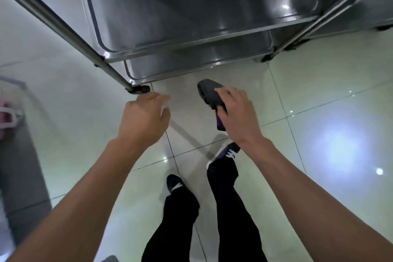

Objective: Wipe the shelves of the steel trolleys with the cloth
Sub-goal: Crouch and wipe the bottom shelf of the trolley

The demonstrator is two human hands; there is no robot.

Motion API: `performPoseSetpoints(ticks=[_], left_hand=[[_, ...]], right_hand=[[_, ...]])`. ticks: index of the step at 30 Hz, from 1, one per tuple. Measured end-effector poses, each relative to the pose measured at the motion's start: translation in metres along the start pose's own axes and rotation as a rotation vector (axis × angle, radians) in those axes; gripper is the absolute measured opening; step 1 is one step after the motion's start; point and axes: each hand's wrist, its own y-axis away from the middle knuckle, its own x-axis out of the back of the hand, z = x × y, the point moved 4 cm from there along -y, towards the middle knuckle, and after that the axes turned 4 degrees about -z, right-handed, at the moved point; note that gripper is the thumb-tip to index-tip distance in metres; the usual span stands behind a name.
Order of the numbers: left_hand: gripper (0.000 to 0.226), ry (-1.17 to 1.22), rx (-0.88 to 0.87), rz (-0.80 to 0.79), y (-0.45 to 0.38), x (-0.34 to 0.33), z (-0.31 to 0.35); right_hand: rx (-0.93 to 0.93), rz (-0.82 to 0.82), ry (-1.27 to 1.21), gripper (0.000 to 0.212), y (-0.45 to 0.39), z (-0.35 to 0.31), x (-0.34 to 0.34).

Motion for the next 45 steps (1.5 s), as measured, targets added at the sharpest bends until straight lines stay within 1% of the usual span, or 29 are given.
performPoseSetpoints(ticks=[2, 4, 8, 11, 13, 17, 20, 23, 27, 30, 33, 37, 39, 42, 45], left_hand=[[0.033, 0.076, 0.073, 0.038, 0.016, 0.040, 0.015], [0.033, 0.131, 0.131, 0.035, 0.027, 0.075, 0.034], [0.030, 0.109, 0.092, 0.025, 0.046, 0.125, 0.084], [0.037, 0.064, 0.041, 0.047, 0.059, 0.150, 0.123], [0.039, 0.018, -0.010, 0.050, 0.066, 0.161, 0.150], [0.043, -0.048, -0.056, -0.021, 0.070, 0.171, 0.196], [0.042, -0.094, -0.116, -0.029, 0.065, 0.181, 0.236], [0.041, -0.106, -0.150, -0.007, 0.057, 0.195, 0.282], [0.043, -0.098, -0.215, -0.037, 0.039, 0.207, 0.351], [0.043, -0.081, -0.275, -0.024, 0.021, 0.211, 0.399], [0.040, -0.085, -0.321, -0.011, 0.005, 0.213, 0.439], [0.037, -0.113, -0.338, -0.013, -0.025, 0.212, 0.471], [0.040, -0.107, -0.330, -0.018, -0.048, 0.214, 0.483], [0.035, -0.107, -0.334, 0.012, -0.091, 0.218, 0.499], [0.041, -0.071, -0.334, 0.007, -0.143, 0.223, 0.511]], right_hand=[[-0.020, 0.038, -0.049, 0.040, 0.023, -0.007, 0.035], [-0.033, 0.085, -0.096, 0.040, 0.042, -0.013, 0.071], [-0.039, 0.130, -0.134, 0.040, 0.074, -0.020, 0.138], [-0.030, 0.170, -0.140, 0.040, 0.094, -0.015, 0.184], [-0.029, 0.199, -0.149, 0.041, 0.105, -0.007, 0.209], [-0.034, 0.249, -0.173, 0.041, 0.118, 0.014, 0.254], [-0.019, 0.289, -0.162, 0.041, 0.129, 0.035, 0.287], [-0.016, 0.331, -0.157, 0.040, 0.140, 0.062, 0.327], [-0.024, 0.400, -0.157, 0.041, 0.151, 0.107, 0.384], [-0.016, 0.473, -0.174, 0.041, 0.157, 0.141, 0.418], [-0.013, 0.489, -0.163, 0.041, 0.154, 0.171, 0.440], [-0.003, 0.469, -0.132, 0.041, 0.133, 0.204, 0.459], [0.009, 0.463, -0.121, 0.041, 0.113, 0.218, 0.466], [0.016, 0.456, -0.097, 0.042, 0.075, 0.237, 0.477], [0.030, 0.457, -0.077, 0.043, 0.028, 0.254, 0.492]])
